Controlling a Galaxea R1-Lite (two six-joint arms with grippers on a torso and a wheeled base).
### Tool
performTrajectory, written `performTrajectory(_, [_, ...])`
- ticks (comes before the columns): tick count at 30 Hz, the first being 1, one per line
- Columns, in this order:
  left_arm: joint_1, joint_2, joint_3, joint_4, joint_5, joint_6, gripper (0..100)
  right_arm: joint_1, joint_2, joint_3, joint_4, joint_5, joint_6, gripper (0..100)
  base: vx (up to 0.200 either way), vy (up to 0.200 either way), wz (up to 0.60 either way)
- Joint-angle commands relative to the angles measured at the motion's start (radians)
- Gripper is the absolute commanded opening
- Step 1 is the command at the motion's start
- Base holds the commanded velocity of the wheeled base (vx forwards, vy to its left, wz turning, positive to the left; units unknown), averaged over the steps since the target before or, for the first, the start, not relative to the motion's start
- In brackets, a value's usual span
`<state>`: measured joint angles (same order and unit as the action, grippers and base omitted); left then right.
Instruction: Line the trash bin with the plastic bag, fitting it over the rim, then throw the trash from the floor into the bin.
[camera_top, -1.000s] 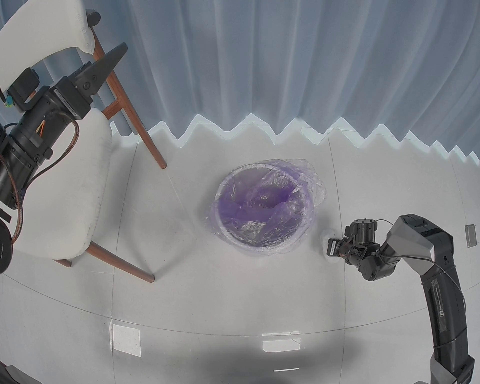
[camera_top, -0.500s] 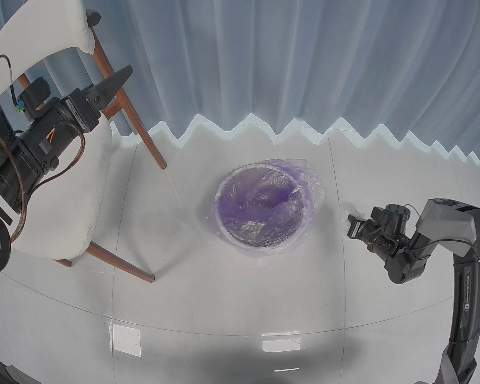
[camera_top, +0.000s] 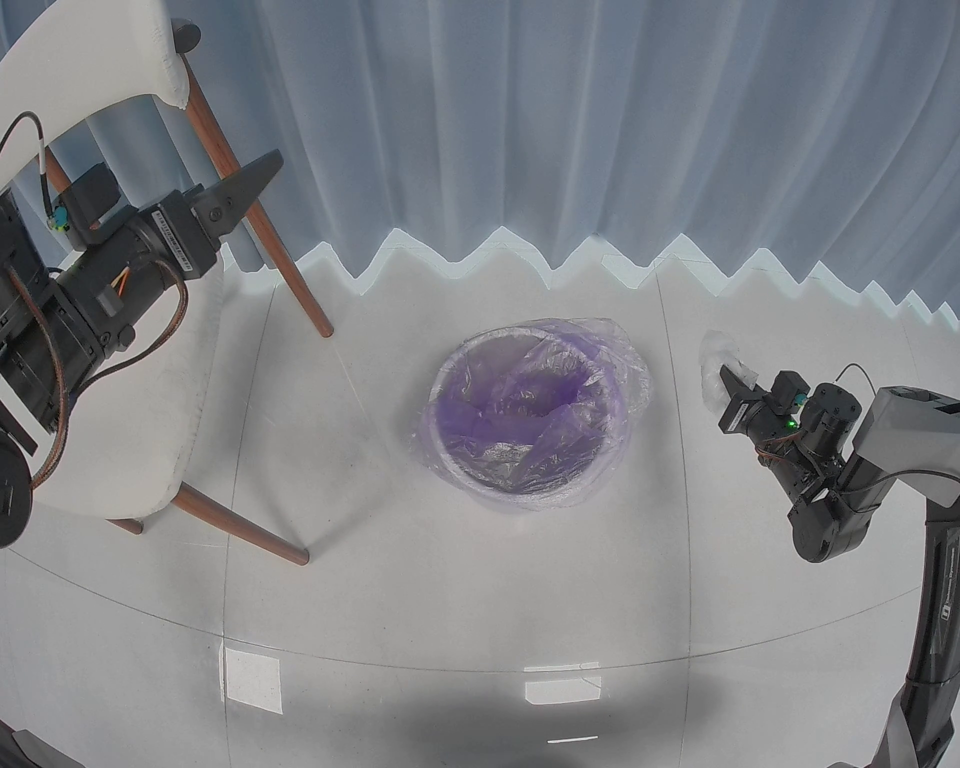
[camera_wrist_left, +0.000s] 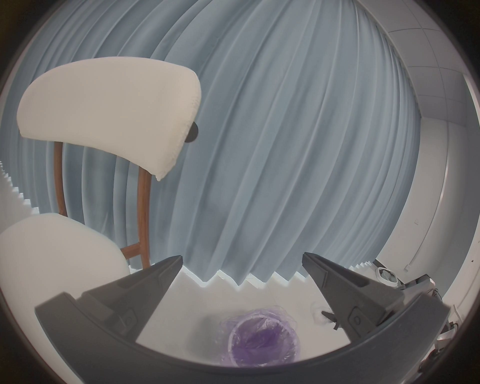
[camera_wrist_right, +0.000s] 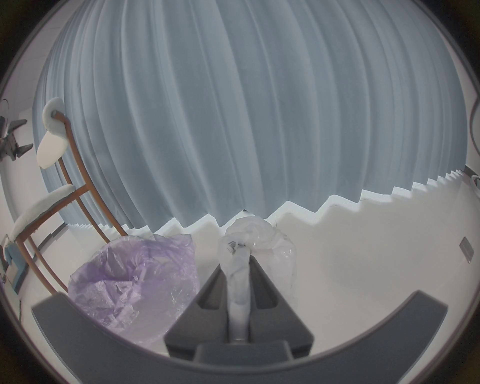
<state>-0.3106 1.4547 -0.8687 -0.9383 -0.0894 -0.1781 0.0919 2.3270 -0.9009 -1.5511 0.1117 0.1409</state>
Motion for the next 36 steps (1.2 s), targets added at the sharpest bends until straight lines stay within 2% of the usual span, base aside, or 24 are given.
performTrajectory(1, [-0.022,0.012,0.024,-0.013,-0.007,-0.009,100,0.017,0.026,-0.052,-0.02,0.008,0.028,0,0.0,0.0,0.0])
performTrajectory(5, [-0.01,0.013,0.039,-0.027,-0.041,-0.017,100,0.055,0.023,-0.058,-0.02,0.005,0.052,0,0.0,0.0,0.0])
performTrajectory(6, [0.008,0.01,0.043,-0.028,-0.055,-0.015,100,0.091,0.0,-0.046,-0.02,0.003,0.068,0,0.0,0.0,0.0])
performTrajectory(16, [-0.01,0.015,0.05,-0.028,-0.055,-0.009,100,0.242,-0.149,0.036,-0.02,0.003,0.203,0,0.0,0.0,0.0])
performTrajectory(18, [-0.019,0.018,0.048,-0.028,-0.053,-0.011,100,0.258,-0.147,0.033,-0.02,0.003,0.204,0,0.0,0.0,0.0])
performTrajectory(23, [-0.108,0.027,0.048,-0.06,-0.047,-0.015,100,0.325,-0.112,0.01,-0.02,0.003,0.207,0,0.0,0.0,0.0])
performTrajectory(30, [-0.114,0.027,0.054,-0.065,-0.043,-0.011,100,0.41,-0.049,-0.044,-0.02,-0.026,0.207,0,0.0,0.0,0.0])
performTrajectory(36, [-0.113,0.026,0.053,-0.065,-0.043,-0.011,100,0.416,0.068,-0.219,-0.02,-0.029,0.215,0,0.0,0.0,0.0])
